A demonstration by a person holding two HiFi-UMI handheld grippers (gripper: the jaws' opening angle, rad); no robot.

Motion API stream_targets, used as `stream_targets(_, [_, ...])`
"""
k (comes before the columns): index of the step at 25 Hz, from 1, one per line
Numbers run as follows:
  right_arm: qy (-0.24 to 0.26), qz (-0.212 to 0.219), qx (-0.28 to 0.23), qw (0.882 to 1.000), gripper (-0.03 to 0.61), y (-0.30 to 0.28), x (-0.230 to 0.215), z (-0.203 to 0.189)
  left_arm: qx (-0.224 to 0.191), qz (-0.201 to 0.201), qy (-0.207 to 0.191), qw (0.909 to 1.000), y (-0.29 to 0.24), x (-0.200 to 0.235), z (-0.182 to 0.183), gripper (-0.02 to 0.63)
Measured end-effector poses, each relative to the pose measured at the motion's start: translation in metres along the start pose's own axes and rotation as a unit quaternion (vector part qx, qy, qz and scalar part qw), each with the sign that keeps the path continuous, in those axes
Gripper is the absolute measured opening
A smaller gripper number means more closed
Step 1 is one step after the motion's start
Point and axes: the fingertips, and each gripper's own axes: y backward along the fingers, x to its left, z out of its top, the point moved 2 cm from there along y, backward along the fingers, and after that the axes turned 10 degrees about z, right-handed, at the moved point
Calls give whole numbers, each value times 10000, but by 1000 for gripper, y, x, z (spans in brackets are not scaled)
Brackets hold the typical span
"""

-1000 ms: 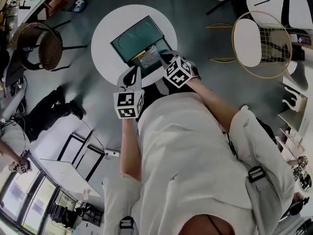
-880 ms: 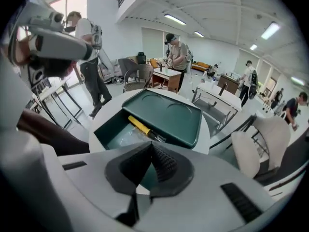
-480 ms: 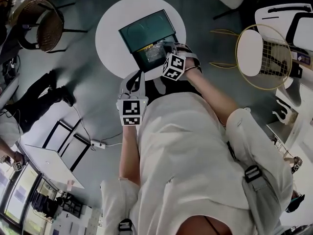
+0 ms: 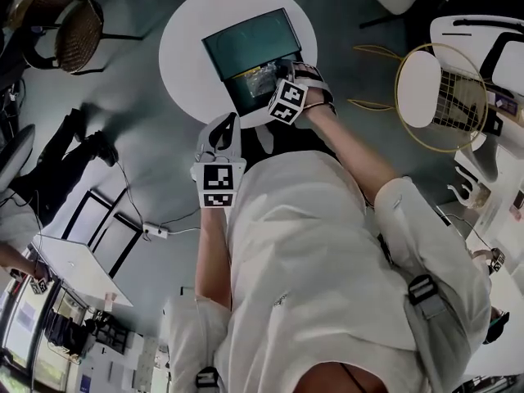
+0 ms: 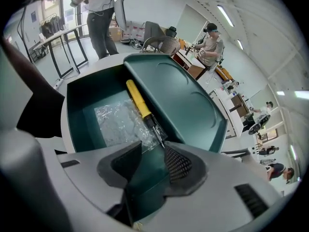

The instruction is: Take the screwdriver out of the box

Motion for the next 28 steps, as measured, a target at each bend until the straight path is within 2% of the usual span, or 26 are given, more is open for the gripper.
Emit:
stream_targets(8, [-679,234,292,9970,270,-15,-1,-1,94,-93,-59,9999,-7,6,2,9])
stream_targets(16, [-575,522,222,9967,274,-22,6,1,180,-203,-113,9996,-10,2,-1,9])
stream_targets(20, [-468,743,185,9960,241,-22,8,0,199,-227,-113,9995,-11,-2,0,9])
stream_targets(23, [-450,752,175,9960,229,-21,9,0,220,-217,-100,9995,-10,-4,-2,9])
stream_targets(25, [-514,724,139,9960,252,-21,8,0,231,-217,-93,9995,-9,-4,-3,9])
stream_targets(28, [-605,909,80,9940,293,-24,9,0,256,-224,-79,9994,-9,-3,-5,9])
